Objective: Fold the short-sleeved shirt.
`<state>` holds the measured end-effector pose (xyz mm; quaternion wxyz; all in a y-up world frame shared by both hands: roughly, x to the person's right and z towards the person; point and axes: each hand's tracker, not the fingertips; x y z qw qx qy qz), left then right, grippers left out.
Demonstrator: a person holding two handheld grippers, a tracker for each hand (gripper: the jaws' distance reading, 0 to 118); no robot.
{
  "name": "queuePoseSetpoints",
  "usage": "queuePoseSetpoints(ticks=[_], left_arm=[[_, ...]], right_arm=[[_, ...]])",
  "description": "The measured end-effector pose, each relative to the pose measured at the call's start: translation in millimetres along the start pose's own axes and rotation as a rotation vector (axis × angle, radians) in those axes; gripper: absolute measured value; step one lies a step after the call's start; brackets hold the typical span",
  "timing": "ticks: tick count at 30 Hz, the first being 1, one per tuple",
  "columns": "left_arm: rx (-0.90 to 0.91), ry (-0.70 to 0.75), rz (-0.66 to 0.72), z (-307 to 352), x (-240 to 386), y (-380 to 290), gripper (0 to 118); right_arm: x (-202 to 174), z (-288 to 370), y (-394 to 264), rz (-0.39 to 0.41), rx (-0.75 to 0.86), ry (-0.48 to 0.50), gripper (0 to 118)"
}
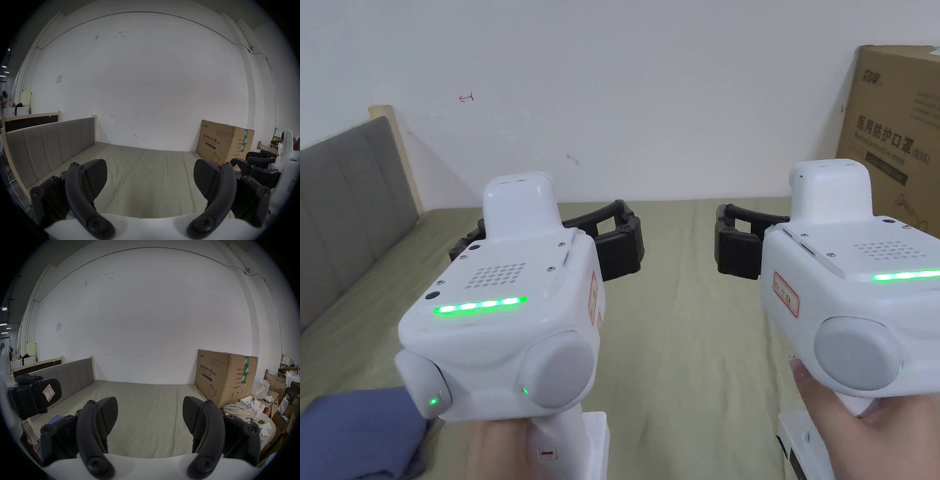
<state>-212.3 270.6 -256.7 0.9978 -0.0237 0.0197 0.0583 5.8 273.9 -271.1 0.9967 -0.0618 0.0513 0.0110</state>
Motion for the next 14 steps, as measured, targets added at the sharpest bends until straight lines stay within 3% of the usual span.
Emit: queuePoseSetpoints(ticks=[14], left_arm=[[0.013, 0.011, -0.036, 2.8, 2.2, -2.0, 110]], right_arm=[[-4.6, -2.8, -3.9, 0.006, -0.008, 0.009, 88]])
